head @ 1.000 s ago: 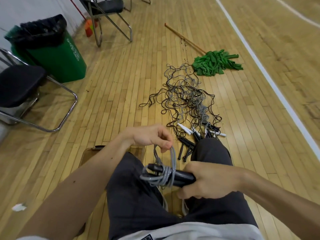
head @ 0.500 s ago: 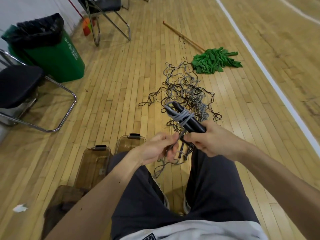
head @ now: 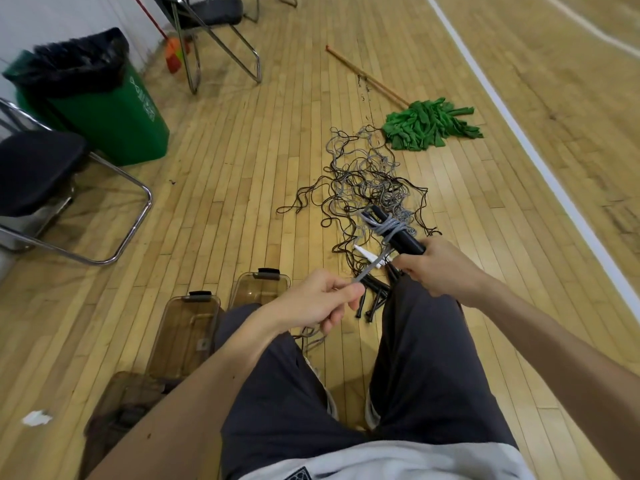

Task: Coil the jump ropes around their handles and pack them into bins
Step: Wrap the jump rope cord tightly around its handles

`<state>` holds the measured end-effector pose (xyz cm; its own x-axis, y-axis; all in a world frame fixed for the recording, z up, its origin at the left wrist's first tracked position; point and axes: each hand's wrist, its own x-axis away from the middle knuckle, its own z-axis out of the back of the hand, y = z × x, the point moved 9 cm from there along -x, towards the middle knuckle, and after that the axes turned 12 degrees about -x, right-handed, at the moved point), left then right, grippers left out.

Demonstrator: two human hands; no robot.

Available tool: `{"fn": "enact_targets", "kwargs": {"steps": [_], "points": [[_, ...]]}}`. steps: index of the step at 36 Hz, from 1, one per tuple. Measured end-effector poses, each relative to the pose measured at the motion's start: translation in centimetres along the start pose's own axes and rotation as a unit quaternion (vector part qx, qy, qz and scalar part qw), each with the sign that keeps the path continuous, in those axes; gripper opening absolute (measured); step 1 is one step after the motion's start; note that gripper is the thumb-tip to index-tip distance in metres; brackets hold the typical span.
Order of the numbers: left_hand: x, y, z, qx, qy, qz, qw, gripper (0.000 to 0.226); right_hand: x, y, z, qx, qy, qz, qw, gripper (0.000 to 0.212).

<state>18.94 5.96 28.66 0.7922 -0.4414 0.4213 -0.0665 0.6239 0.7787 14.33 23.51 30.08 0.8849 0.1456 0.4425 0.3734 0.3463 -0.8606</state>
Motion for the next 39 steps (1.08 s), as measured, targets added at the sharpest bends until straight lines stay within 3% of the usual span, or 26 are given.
{"fn": "enact_targets", "kwargs": {"steps": [6, 14, 21, 27, 34, 39], "points": [[0.3, 0.2, 0.1, -0.236, 0.069, 0.013, 0.969, 0.055, -2.3, 2.4, 3.0, 0.037, 0.047, -0.032, 0.998, 0.021], [0.5, 4.1, 1.1, -0.456, 0.09, -0.015, 0.885, 0.045, -4.0, 5.2, 2.4, 0.098, 0.041, -0.072, 0.992, 0.025], [0.4, 5.8, 2.4, -0.542, 0.074, -0.027, 0.837, 0.038, -3.9, 7.2, 0.9, 0.096, -0.021, -0.123, 0.988, 0.019], [0.3, 8.3, 2.2, -0.586, 0.037, -0.084, 0.805, 0.031, -2.8, 8.3, -2.0, 0.116, -0.107, -0.221, 0.962, 0.025], [-0.1, 11.1, 3.6, -0.583, 0.038, -0.127, 0.801, 0.037, -0.8, 8.0, -5.5, 0.174, -0.201, -0.285, 0.921, 0.036], [-1.0, 11.6, 5.7, -0.556, 0.041, -0.128, 0.82, 0.042, 1.2, 7.1, -7.4, 0.254, -0.278, -0.239, 0.895, 0.026]]}}
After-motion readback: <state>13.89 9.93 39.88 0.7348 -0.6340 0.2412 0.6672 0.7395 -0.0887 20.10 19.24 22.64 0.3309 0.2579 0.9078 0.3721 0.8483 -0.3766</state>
